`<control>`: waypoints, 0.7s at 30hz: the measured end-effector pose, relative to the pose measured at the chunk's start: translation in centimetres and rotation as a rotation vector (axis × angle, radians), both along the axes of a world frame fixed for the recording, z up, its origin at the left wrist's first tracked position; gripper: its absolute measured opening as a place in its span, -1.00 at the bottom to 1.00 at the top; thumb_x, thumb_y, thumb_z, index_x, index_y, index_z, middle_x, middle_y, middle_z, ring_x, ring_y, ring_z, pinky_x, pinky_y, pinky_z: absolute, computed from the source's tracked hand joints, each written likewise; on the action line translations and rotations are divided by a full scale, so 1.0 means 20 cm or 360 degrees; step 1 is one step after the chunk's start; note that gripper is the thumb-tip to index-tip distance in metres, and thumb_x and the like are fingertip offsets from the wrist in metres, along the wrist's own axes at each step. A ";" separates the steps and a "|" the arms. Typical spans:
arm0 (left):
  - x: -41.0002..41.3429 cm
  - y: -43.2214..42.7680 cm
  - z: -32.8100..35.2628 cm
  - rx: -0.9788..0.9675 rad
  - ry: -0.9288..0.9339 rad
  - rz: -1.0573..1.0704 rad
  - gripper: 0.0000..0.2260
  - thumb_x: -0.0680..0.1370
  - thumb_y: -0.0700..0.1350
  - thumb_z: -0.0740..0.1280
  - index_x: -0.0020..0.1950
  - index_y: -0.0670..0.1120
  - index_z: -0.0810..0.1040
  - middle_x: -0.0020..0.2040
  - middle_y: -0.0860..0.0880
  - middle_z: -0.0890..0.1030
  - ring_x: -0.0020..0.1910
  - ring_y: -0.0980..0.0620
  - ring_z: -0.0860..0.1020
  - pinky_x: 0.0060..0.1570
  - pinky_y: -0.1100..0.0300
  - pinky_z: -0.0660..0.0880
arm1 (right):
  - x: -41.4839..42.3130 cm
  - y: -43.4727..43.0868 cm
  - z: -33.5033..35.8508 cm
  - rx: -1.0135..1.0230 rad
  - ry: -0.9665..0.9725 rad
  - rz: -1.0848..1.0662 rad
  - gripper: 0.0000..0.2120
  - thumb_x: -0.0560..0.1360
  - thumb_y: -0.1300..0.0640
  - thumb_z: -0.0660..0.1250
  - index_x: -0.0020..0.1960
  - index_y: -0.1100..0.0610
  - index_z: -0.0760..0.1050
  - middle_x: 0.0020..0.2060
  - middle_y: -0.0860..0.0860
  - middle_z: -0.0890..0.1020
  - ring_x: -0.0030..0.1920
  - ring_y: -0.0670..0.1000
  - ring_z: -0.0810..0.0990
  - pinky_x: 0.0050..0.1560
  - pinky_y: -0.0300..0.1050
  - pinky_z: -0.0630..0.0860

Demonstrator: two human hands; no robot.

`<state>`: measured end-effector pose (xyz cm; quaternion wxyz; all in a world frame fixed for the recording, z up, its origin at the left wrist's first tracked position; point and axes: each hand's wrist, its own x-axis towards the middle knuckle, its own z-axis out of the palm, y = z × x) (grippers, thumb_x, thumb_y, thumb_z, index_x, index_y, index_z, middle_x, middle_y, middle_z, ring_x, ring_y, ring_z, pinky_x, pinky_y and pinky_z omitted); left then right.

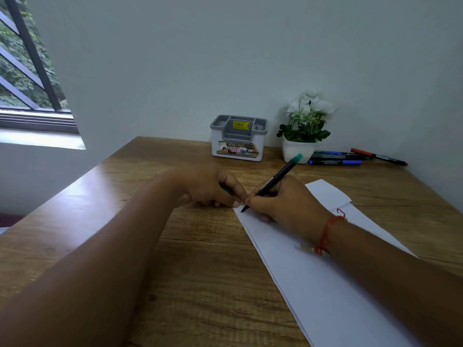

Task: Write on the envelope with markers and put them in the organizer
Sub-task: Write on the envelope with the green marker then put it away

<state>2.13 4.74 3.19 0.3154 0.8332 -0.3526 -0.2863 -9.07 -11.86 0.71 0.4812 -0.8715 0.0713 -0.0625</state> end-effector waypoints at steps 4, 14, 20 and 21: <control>0.00 0.00 0.00 0.0004 -0.0001 0.0019 -0.82 0.52 -0.24 0.41 0.06 -0.03 0.70 -0.40 0.08 0.57 -0.45 0.20 0.43 -0.46 0.38 0.36 | 0.00 0.01 -0.01 -0.0059 -0.0023 -0.0058 -0.86 0.45 0.07 0.44 -0.16 0.13 0.70 -0.41 0.10 0.69 -0.41 -0.12 0.58 -0.20 -0.08 0.58; -0.01 0.00 0.01 0.0003 -0.0025 -0.0016 -0.81 0.52 -0.24 0.41 -0.02 0.05 0.69 -0.34 0.10 0.60 -0.42 0.21 0.44 -0.42 0.40 0.39 | 0.00 0.00 0.00 -0.0072 -0.0024 -0.0063 -0.87 0.46 0.06 0.43 -0.14 0.11 0.70 -0.45 0.05 0.67 -0.40 -0.13 0.58 -0.17 -0.05 0.61; -0.01 0.00 0.02 0.0048 -0.0076 -0.0045 -0.80 0.52 -0.21 0.41 -0.05 0.11 0.68 -0.34 0.13 0.61 -0.41 0.23 0.45 -0.36 0.37 0.40 | 0.00 0.00 -0.01 -0.0061 -0.0016 -0.0062 -0.87 0.46 0.05 0.43 -0.15 0.11 0.69 -0.47 0.03 0.66 -0.40 -0.13 0.57 -0.17 -0.05 0.60; -0.01 0.00 0.02 0.0040 -0.0069 -0.0034 -0.81 0.52 -0.21 0.41 -0.05 0.10 0.69 -0.32 0.11 0.61 -0.41 0.22 0.45 -0.35 0.35 0.40 | 0.00 0.00 -0.01 -0.0062 -0.0031 -0.0075 -0.86 0.46 0.05 0.44 -0.15 0.12 0.69 -0.46 0.04 0.66 -0.40 -0.11 0.58 -0.15 -0.02 0.62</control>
